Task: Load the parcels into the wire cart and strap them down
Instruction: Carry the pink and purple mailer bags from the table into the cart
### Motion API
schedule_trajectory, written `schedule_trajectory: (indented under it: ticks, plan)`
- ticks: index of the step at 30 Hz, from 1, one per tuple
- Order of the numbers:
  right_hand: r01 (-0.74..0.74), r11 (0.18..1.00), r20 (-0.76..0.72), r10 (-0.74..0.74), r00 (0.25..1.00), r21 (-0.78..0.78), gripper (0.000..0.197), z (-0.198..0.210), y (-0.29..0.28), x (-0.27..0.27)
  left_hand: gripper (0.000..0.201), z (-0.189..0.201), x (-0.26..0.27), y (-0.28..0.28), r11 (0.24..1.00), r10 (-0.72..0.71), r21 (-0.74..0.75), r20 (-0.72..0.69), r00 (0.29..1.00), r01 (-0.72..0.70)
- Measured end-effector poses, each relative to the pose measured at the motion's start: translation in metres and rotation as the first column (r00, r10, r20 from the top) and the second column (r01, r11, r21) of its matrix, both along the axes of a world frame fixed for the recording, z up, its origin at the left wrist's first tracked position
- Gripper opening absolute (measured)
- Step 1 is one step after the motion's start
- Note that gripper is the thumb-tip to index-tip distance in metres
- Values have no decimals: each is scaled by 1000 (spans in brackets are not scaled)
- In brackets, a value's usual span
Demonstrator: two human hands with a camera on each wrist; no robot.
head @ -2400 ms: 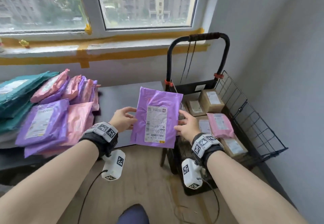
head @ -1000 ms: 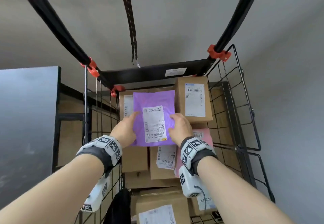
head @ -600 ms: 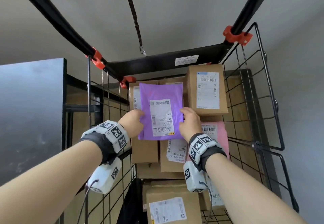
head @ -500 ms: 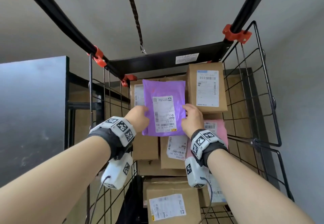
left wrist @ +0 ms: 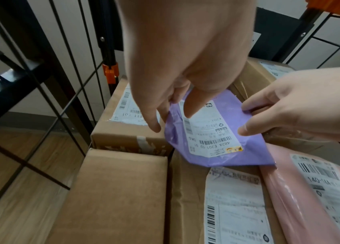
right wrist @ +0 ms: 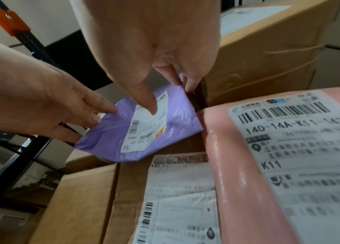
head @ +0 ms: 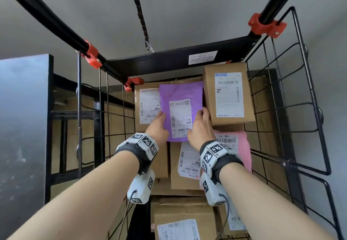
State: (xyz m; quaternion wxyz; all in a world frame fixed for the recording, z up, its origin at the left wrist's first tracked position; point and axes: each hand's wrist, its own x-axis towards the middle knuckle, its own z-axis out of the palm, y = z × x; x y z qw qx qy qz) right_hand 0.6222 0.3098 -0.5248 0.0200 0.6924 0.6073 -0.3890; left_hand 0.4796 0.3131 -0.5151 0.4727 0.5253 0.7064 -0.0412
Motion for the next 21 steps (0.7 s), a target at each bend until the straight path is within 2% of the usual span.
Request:
schedule_trajectory:
  ticks: [6, 10, 13, 16, 21]
  plan:
    - [11, 998, 119, -18, 993, 59, 74, -8, 15, -3, 64, -20, -7, 7, 1000, 10, 13, 98, 995, -12]
    - [9, 1000, 148, -9, 989, 3, 76, -6, 17, -3, 67, -17, -12, 3, 998, -37, -47, 23, 999, 38]
    - [-10, 1000, 156, 12, 988, -17, 71, 7, 10, -6, 69, -1, -14, 3, 990, -116, -83, -55, 992, 112]
    - [-77, 996, 166, 69, 984, 44, 66, 30, 0, -9, 65, 25, -16, 3, 977, -192, -118, -102, 976, 179]
    - [-73, 997, 206, 65, 976, 36, 52, 92, -24, -15, 54, 80, -24, -2, 953, -297, 21, -143, 944, 302]
